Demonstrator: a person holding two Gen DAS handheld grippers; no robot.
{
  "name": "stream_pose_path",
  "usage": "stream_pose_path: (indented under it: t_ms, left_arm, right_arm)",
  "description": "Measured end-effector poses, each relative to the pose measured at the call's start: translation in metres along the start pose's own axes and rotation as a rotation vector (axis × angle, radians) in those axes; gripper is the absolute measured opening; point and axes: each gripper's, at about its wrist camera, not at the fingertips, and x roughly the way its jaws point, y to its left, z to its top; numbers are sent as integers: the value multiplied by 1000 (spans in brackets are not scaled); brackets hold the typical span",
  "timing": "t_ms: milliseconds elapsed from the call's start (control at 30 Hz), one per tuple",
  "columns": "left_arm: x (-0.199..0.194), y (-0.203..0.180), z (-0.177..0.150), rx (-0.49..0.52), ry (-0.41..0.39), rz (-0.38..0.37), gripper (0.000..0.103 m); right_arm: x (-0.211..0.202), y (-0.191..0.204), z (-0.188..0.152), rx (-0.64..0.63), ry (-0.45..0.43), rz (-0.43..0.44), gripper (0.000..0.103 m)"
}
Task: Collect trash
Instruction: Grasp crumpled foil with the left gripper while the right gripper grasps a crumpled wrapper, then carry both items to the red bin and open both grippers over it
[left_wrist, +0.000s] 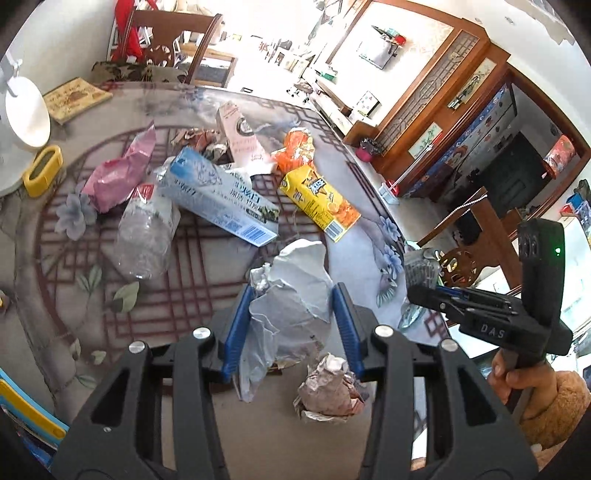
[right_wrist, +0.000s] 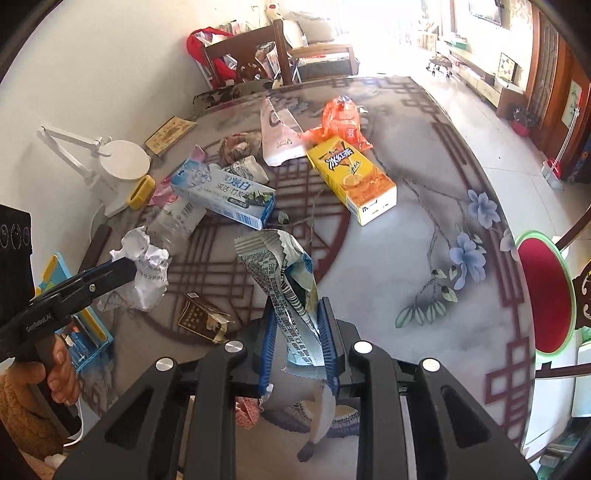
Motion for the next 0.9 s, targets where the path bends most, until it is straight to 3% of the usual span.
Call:
stream_pose_path:
  t_ms: [500,900]
  left_arm:
    - [7,-3,-3,5,19,2,43]
    - [13,-10,-1,-17,24,46,43]
  right_arm:
    - [-1,-3,-2,23,-3,5,23]
    - [0,-20,3,31,5,34,23]
